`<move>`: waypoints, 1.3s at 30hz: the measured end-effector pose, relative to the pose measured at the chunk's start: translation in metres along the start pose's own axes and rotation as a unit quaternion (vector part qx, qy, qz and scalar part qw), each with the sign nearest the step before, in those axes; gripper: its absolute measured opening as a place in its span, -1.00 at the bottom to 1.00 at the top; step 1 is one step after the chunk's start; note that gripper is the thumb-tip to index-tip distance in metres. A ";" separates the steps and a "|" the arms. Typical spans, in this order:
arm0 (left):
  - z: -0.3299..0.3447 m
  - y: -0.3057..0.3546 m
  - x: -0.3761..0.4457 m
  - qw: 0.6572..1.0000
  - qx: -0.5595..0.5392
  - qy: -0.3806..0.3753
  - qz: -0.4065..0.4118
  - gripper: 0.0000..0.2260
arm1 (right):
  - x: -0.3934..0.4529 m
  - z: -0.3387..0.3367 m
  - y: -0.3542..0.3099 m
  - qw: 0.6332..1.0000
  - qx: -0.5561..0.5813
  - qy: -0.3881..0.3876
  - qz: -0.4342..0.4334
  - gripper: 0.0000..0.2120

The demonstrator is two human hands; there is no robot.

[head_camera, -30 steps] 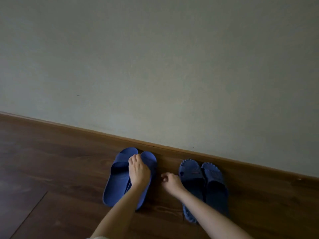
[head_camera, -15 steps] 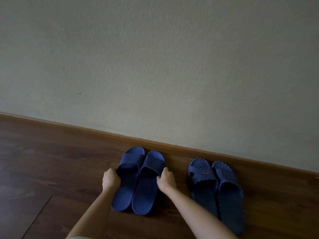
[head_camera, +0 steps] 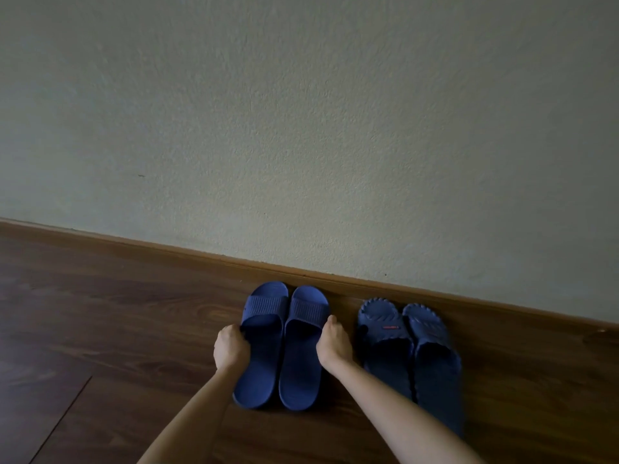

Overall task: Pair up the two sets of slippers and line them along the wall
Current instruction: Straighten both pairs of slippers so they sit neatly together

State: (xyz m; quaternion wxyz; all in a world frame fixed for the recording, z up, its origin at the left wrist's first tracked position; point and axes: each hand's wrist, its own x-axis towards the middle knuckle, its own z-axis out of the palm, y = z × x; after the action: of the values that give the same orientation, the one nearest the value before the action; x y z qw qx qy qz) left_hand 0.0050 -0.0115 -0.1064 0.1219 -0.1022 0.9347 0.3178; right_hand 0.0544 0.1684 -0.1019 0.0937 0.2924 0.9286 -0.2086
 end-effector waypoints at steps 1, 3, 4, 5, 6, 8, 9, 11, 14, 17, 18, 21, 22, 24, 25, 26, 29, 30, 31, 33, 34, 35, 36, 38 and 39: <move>0.001 0.002 -0.002 1.000 0.001 -0.006 -0.002 -0.81 | 0.001 -0.002 0.003 1.000 0.002 0.001 0.002 -0.70; 0.003 0.005 -0.003 1.000 0.003 -0.016 -0.002 -0.82 | 0.001 -0.004 0.009 1.000 0.006 -0.004 0.009 -0.70; 0.004 0.005 -0.003 1.000 0.002 -0.020 -0.002 -0.82 | 0.000 -0.004 0.011 1.000 0.009 -0.008 0.012 -0.69; 0.003 0.006 -0.002 1.000 0.001 -0.022 0.000 -0.83 | -0.001 -0.002 0.013 1.000 0.012 -0.011 0.014 -0.68; 0.002 0.006 -0.001 1.000 0.004 -0.024 0.006 -0.83 | -0.002 -0.001 0.015 1.000 0.015 -0.010 0.014 -0.68; 0.002 0.006 0.002 0.999 0.018 -0.026 0.025 -0.83 | -0.003 0.002 0.018 1.000 0.025 -0.005 0.017 -0.69; 0.002 0.007 0.003 0.999 0.023 -0.026 0.031 -0.82 | -0.003 0.002 0.020 0.999 0.031 -0.003 0.021 -0.70; 0.005 0.009 0.005 0.998 0.033 -0.026 0.039 -0.82 | 0.000 0.000 0.022 0.999 0.036 -0.003 0.023 -0.70; 0.010 0.008 0.004 0.999 0.029 -0.024 0.027 -0.83 | 0.001 -0.002 0.025 0.999 0.029 -0.005 0.018 -0.70; 0.012 0.006 0.006 0.999 0.022 -0.028 0.028 -0.83 | 0.002 -0.003 0.027 1.000 0.026 0.007 0.012 -0.72; 0.011 0.005 0.007 0.999 0.019 -0.030 0.029 -0.83 | 0.003 -0.004 0.027 1.000 0.026 0.011 0.010 -0.72; 0.012 0.005 0.008 0.999 0.008 -0.034 0.023 -0.84 | 0.005 -0.005 0.027 0.999 0.034 0.015 0.009 -0.71; 0.012 0.007 0.007 0.999 0.002 -0.035 0.020 -0.84 | 0.005 -0.005 0.027 0.999 0.039 0.017 0.012 -0.71; 0.011 0.008 0.006 0.999 -0.002 -0.035 0.016 -0.85 | 0.005 -0.005 0.025 0.998 0.057 0.019 0.028 -0.72; 0.011 0.008 0.007 0.999 -0.002 -0.038 0.014 -0.86 | 0.005 -0.005 0.025 0.997 0.066 0.019 0.036 -0.72; 0.010 0.008 0.008 0.999 -0.002 -0.044 0.013 -0.87 | 0.004 -0.005 0.024 0.996 0.072 0.018 0.040 -0.71; 0.009 0.013 0.008 0.997 0.013 -0.076 0.012 -0.86 | 0.001 -0.004 0.021 0.994 0.095 0.019 0.049 -0.69; 0.011 0.016 0.006 0.996 0.023 -0.083 0.004 -0.77 | -0.001 -0.004 0.020 0.993 0.104 0.018 0.055 -0.67; 0.015 0.020 0.004 0.996 0.032 -0.078 -0.006 -0.66 | -0.004 -0.004 0.019 0.992 0.112 0.014 0.060 -0.64; 0.023 0.031 -0.007 0.999 0.038 -0.025 -0.007 -0.53 | -0.009 -0.004 0.018 0.989 0.132 0.008 0.063 -0.55; 0.026 0.038 -0.014 0.999 0.040 0.009 0.019 -0.50 | -0.011 -0.003 0.020 0.988 0.143 0.009 0.060 -0.52; 0.029 0.045 -0.021 0.997 0.038 0.038 0.062 -0.49 | -0.013 -0.003 0.022 0.987 0.152 0.010 0.054 -0.50; 0.033 0.052 -0.027 0.991 0.034 0.058 0.114 -0.50 | -0.014 -0.004 0.025 0.986 0.160 0.015 0.048 -0.52; 0.044 0.068 -0.042 0.971 0.017 0.068 0.230 -0.55 | -0.018 -0.007 0.034 0.980 0.189 0.044 0.054 -0.65; 0.051 0.077 -0.052 0.957 0.012 0.058 0.284 -0.60 | -0.023 -0.009 0.039 0.970 0.217 0.078 0.073 -0.75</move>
State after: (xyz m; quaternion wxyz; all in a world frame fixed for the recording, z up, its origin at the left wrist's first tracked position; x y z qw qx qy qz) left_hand 0.0415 0.0860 -0.0862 -0.0266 0.1508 0.9345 0.3214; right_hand 0.0955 0.1893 -0.1003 -0.0298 0.3886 0.8417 -0.3738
